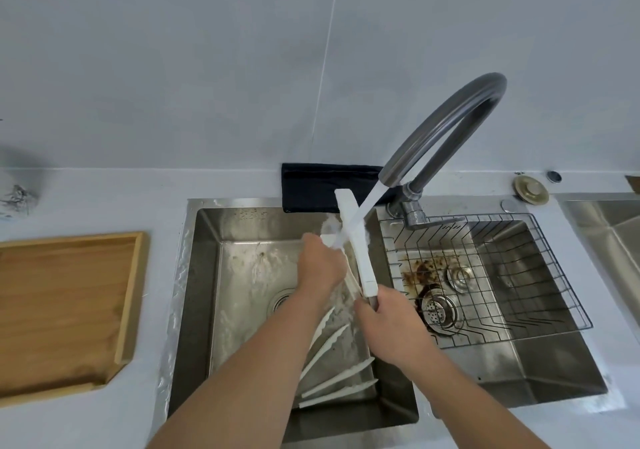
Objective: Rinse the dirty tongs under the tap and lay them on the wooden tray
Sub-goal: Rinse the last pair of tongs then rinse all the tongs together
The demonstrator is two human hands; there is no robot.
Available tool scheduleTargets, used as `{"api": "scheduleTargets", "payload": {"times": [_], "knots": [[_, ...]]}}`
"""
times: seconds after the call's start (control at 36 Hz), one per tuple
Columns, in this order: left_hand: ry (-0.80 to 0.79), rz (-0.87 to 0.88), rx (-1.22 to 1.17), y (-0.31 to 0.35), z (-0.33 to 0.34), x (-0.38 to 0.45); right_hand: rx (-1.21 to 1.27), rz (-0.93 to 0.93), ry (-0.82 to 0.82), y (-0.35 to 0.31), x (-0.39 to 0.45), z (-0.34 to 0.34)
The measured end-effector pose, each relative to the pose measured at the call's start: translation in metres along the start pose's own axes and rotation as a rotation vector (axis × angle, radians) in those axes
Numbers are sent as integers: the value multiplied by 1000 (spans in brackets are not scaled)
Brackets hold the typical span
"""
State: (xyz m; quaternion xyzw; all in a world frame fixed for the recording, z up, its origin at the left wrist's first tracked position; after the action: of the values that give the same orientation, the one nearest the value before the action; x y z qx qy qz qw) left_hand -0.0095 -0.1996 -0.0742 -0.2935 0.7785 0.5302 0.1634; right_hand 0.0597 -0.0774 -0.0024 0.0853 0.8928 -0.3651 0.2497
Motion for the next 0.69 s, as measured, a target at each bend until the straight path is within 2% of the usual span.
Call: {"api": "scheduleTargets", "payload": {"times": [0.11,0.19,0.25,0.33,0.44,0.53,0.61,0.69], "knots": [[15,-20,68,-1,-6,14,-29,15,9,-2,-2,-5],[20,-57,-16,-3,-10,21,13,24,0,0,-4,-10],[15,-56,-147,-2,-12,18,173,80,-4,5,-6,-14],[-39,13,-331,3,-17,9,571,256,-63,16,-7,-17],[-294,6,-651,4,-15,-7,921,369,-219,19,-6,-13],[-409,61,-675,-2,-12,-12,1060,404,-259,20,-3,-9],[-436,72,-706,-6,-12,-14,1076,424,-248,23,0,-3],[-313,103,-608,-6,-20,-10,880,369,-89,28,3,-6]]}}
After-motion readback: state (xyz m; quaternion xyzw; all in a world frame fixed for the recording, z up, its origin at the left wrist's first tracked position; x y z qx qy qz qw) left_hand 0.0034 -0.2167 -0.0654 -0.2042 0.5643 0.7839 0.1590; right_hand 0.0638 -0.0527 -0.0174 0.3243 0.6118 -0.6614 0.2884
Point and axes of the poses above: each hand's wrist, its own x-axis towards the middle knuckle, its own z-axis out of the palm, y = z × x, the point moved 5 cm from there along x, towards the middle knuckle, and after that the axes turned 5 degrees about x, right-handed, at the moved point
